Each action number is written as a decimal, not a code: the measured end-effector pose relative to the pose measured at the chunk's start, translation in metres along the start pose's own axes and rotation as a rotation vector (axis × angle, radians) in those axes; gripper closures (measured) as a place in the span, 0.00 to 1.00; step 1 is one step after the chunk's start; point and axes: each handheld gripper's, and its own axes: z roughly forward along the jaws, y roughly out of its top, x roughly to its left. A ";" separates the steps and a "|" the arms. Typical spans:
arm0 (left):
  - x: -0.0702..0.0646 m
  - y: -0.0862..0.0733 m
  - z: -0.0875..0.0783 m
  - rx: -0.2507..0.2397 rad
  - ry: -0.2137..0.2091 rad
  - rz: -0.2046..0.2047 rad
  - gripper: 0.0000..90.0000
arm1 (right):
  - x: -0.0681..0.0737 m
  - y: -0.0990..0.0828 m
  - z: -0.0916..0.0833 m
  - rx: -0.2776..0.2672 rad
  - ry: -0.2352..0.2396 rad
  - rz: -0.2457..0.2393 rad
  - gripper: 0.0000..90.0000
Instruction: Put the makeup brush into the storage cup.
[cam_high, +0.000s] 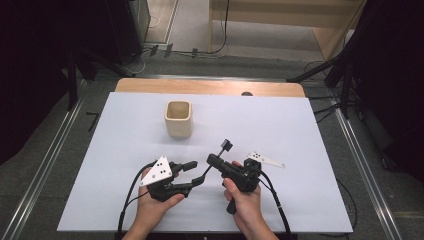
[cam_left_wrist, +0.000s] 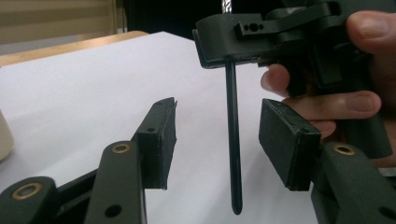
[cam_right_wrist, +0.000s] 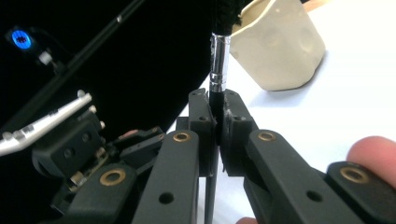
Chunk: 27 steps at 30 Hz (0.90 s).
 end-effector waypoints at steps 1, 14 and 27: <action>-0.001 0.000 0.001 0.005 0.001 0.005 0.54 | 0.005 0.000 0.001 0.008 -0.015 -0.047 0.96; -0.013 0.004 0.004 0.056 0.018 0.043 0.72 | 0.025 -0.005 0.005 0.038 -0.056 -0.220 0.96; -0.013 0.004 0.006 0.068 -0.006 0.005 0.86 | 0.035 -0.011 0.009 0.060 -0.076 -0.328 0.96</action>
